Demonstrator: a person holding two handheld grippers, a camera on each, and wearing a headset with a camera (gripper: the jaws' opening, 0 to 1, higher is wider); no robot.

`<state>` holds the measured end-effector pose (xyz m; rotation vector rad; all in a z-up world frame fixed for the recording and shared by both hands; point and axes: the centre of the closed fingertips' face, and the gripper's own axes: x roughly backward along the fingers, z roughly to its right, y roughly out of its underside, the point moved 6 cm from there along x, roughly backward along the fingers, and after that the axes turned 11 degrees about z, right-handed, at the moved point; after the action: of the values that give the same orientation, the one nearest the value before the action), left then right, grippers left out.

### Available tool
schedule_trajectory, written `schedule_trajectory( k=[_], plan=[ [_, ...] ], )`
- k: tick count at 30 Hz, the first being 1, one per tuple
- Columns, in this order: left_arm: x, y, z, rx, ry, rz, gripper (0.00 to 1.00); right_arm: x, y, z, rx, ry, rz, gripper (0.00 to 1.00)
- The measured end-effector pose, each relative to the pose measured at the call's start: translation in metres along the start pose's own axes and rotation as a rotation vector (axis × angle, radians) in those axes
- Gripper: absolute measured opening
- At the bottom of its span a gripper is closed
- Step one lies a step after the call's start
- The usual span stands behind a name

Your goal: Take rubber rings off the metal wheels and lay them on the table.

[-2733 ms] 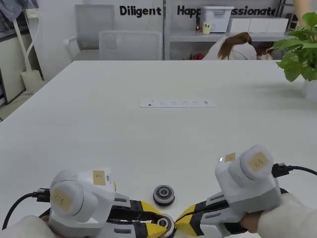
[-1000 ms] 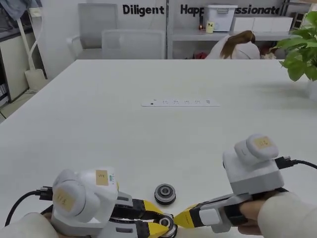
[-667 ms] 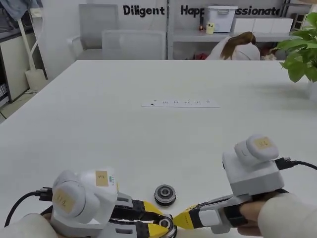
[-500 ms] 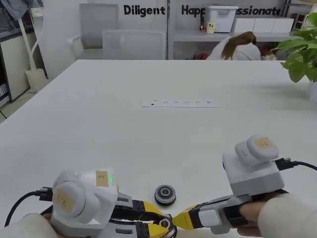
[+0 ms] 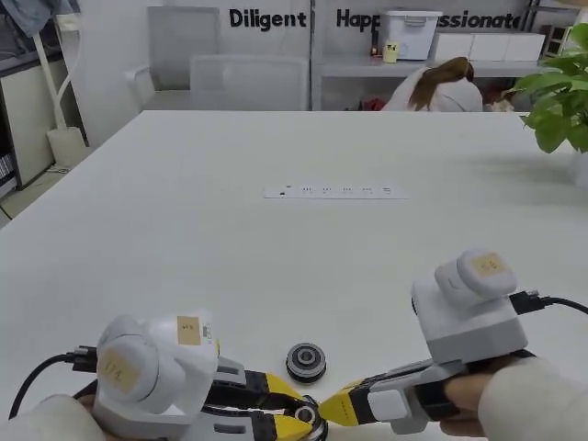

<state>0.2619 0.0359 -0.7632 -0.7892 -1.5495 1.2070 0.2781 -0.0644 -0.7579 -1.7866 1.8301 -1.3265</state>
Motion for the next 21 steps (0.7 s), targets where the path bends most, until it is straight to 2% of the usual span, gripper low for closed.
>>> schedule_trajectory(
  k=[15, 21],
  plan=[
    [0.0007, -0.0002, -0.0001, 0.010, 0.001, -0.010, 0.14, -0.0001, -0.0044, -0.0043, 0.013, -0.018, 0.013, 0.00],
    [0.0056, -0.0022, -0.0044, -0.013, -0.007, -0.038, 0.16, 0.0016, -0.0084, -0.0042, 0.011, -0.015, 0.031, 0.00]
  ],
)
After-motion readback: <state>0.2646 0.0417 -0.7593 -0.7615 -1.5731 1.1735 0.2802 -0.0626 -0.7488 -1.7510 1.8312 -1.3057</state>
